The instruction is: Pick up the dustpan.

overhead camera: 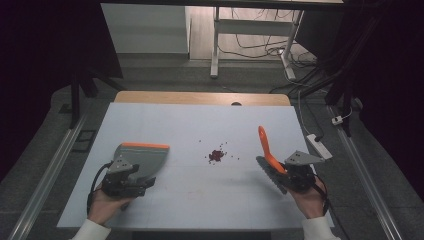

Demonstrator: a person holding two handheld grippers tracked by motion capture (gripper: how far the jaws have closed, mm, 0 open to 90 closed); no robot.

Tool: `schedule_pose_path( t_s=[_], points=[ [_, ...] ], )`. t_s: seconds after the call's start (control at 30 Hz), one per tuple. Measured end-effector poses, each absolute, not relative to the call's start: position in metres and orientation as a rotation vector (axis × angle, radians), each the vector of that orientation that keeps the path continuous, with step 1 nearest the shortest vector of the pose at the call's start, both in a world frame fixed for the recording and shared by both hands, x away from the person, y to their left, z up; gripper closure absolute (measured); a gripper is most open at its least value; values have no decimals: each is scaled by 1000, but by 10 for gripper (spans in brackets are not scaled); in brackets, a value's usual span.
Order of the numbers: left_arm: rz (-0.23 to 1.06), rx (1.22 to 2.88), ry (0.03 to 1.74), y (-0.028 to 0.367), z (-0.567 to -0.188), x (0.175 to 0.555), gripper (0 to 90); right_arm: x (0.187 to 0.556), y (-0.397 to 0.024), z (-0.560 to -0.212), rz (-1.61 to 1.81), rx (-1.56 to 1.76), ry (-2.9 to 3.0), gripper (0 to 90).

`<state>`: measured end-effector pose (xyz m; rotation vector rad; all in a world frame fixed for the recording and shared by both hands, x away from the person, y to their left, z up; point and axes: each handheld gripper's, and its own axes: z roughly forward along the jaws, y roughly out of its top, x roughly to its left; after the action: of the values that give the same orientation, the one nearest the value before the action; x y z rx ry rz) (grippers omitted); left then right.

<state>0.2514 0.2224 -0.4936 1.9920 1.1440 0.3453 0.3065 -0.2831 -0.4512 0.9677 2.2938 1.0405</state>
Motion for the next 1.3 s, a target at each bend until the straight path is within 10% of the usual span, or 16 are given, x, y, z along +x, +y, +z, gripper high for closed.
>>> schedule_pose_path(
  t_s=[1.3],
  points=[
    [327,1996,1290,207,-471,246,196,300,-278,-442,1068,916,2281,700]
  ],
)
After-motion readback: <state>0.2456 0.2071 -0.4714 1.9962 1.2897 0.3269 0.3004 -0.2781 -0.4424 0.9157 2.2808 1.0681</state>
